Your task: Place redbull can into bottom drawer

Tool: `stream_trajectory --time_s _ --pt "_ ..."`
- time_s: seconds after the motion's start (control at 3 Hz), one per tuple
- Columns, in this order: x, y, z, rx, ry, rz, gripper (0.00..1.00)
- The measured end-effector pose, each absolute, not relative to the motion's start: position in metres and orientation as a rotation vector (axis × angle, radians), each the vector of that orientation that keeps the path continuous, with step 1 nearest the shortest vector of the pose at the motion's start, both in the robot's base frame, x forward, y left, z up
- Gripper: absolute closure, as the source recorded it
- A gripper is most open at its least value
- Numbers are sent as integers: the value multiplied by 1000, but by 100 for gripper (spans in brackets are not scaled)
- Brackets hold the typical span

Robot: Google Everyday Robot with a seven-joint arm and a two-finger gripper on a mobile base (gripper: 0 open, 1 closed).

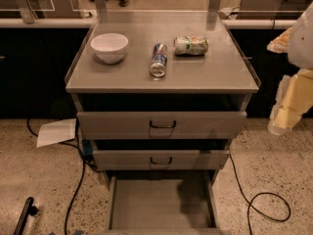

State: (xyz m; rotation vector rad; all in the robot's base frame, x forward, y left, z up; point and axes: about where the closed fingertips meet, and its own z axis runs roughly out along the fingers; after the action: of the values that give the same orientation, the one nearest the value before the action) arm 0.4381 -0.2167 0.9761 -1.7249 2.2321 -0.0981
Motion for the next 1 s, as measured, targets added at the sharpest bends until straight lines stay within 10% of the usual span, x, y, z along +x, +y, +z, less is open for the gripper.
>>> stream_trajectory --time_s 1.0 --pt "473 -217 981 -1509 2275 13 0"
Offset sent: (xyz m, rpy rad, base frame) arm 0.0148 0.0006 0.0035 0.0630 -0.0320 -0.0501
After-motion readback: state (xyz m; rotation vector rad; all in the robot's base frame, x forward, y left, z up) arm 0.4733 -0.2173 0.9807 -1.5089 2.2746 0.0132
